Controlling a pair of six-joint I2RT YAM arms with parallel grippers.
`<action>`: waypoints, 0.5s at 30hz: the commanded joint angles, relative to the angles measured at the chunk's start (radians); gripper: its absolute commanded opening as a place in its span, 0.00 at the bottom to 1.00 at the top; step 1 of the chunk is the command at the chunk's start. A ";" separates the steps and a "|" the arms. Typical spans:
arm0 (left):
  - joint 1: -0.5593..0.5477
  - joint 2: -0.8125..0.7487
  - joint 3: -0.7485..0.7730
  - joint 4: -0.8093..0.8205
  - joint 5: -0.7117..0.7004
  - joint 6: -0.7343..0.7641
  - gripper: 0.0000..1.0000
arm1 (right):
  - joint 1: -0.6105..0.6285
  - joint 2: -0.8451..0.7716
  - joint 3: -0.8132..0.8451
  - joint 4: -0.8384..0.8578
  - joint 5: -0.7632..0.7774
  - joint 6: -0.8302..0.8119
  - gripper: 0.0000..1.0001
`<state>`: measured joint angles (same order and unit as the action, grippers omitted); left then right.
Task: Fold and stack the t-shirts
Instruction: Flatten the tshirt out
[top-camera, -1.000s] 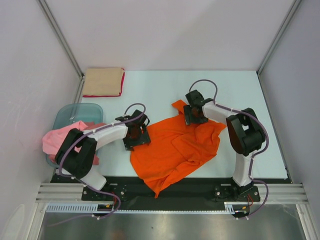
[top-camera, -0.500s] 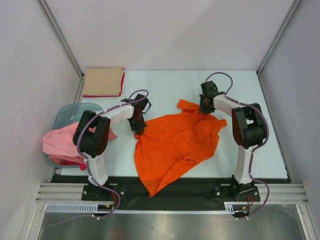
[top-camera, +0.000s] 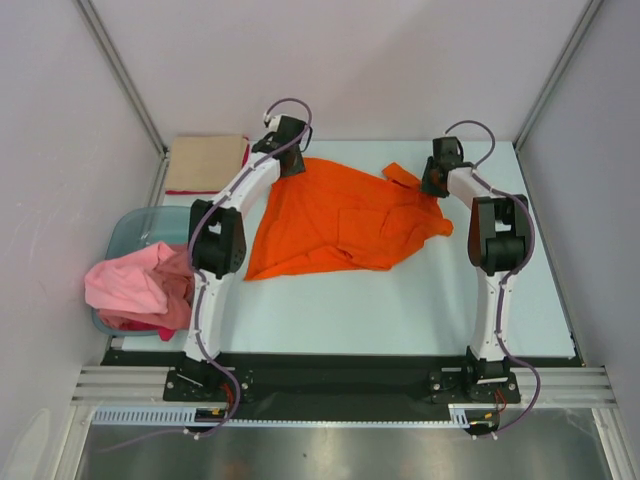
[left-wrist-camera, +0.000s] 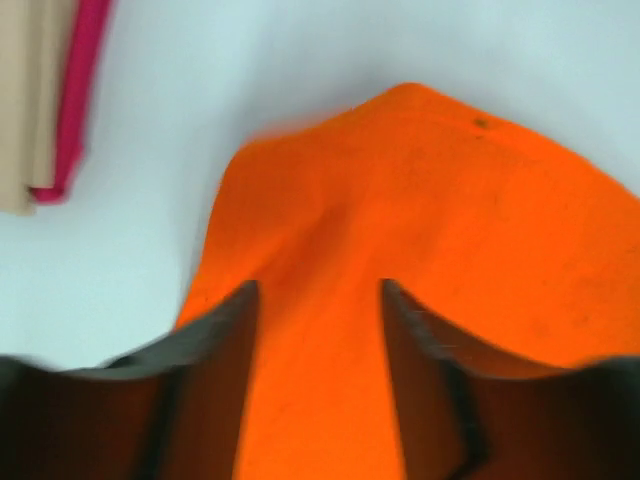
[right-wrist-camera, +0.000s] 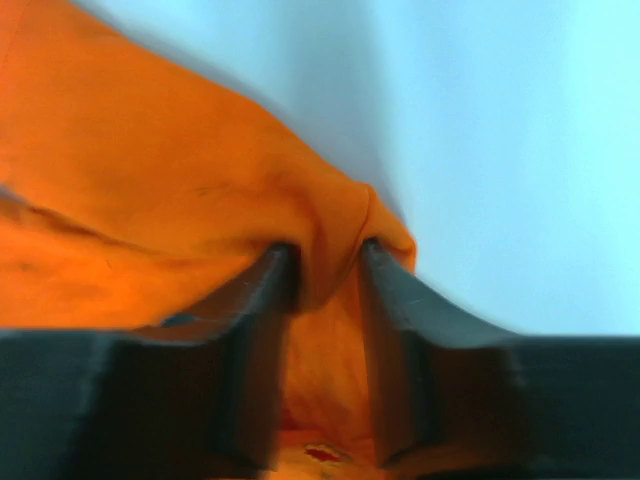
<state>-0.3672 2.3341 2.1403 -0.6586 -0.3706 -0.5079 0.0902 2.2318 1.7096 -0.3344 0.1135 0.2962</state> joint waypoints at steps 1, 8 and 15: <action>0.027 -0.016 0.098 -0.085 -0.088 0.072 0.61 | -0.009 0.015 0.149 -0.069 0.035 -0.040 0.60; 0.036 -0.349 -0.231 -0.088 -0.103 -0.002 0.95 | 0.046 -0.135 0.148 -0.227 0.222 -0.031 0.87; -0.092 -0.807 -0.808 0.022 -0.060 -0.173 0.85 | 0.224 -0.282 -0.014 -0.175 0.264 -0.016 0.81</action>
<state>-0.3561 1.6890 1.4834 -0.6922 -0.4225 -0.5999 0.2272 2.0178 1.7264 -0.5251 0.3420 0.2760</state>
